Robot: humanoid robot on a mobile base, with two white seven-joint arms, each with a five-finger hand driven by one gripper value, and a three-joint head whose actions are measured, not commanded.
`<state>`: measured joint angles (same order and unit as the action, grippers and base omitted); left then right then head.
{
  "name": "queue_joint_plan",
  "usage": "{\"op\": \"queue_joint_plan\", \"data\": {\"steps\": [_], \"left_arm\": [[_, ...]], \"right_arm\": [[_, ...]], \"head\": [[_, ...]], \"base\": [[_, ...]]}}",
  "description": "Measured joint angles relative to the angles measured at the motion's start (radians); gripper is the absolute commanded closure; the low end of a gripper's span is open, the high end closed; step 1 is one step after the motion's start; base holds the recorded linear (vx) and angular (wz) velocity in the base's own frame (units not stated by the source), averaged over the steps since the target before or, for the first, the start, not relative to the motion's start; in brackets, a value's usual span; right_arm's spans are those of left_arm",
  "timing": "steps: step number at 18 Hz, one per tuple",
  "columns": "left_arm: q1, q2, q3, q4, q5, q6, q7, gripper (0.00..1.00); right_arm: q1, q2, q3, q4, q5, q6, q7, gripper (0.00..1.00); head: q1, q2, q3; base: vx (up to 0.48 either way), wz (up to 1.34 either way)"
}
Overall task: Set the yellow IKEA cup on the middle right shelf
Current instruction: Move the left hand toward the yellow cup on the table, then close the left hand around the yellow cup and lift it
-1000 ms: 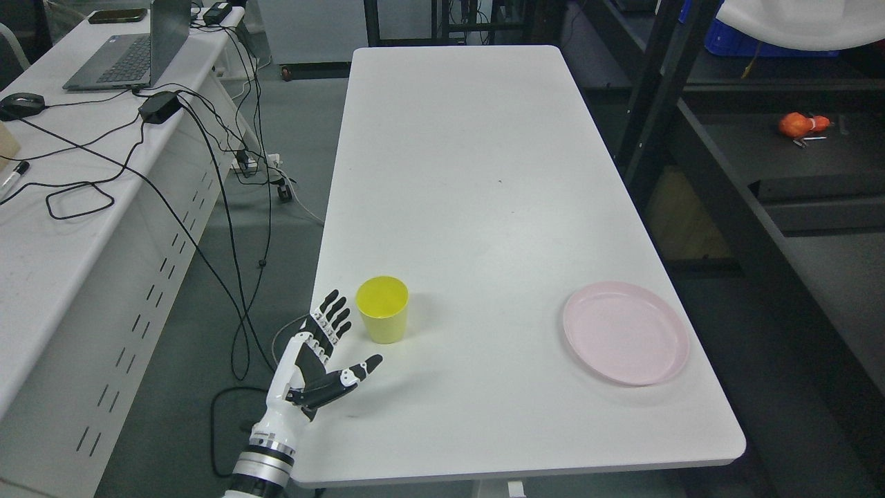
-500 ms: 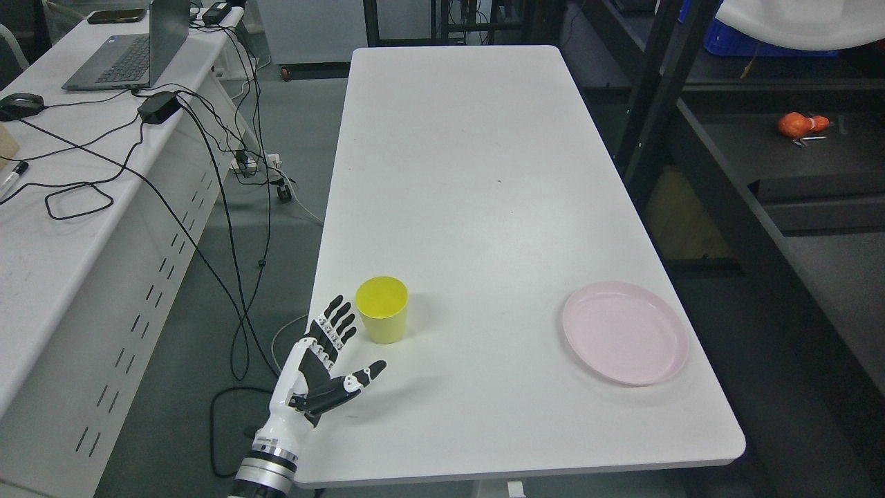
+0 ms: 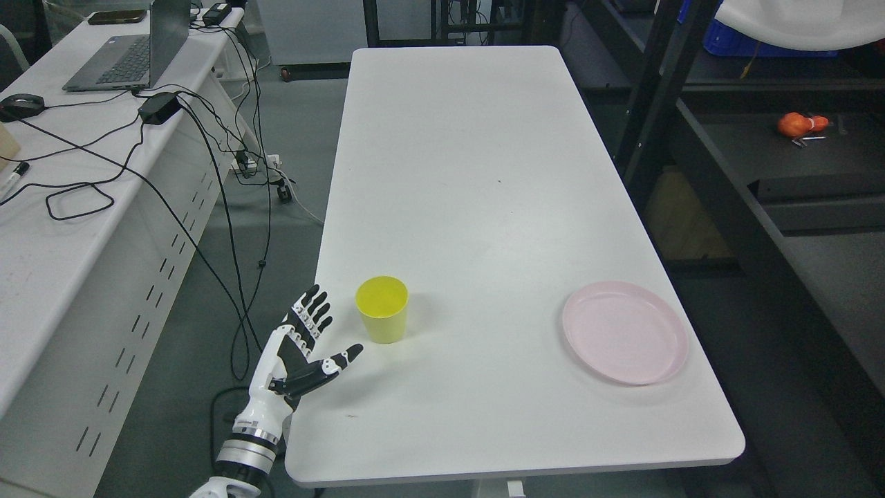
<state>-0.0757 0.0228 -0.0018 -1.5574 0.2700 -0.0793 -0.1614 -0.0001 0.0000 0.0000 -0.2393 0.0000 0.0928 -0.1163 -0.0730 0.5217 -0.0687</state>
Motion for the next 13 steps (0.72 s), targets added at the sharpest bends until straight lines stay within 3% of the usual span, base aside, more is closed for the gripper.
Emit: {"op": "queue_joint_plan", "data": {"steps": [13], "left_arm": [[-0.172, 0.024, -0.030, 0.143, -0.004, 0.005, -0.010, 0.02]], "right_arm": [[0.000, 0.000, 0.000, 0.000, 0.000, 0.000, 0.000, 0.01]], "head": [[0.0000, 0.000, 0.000]], "base": [[0.000, 0.00]]}}
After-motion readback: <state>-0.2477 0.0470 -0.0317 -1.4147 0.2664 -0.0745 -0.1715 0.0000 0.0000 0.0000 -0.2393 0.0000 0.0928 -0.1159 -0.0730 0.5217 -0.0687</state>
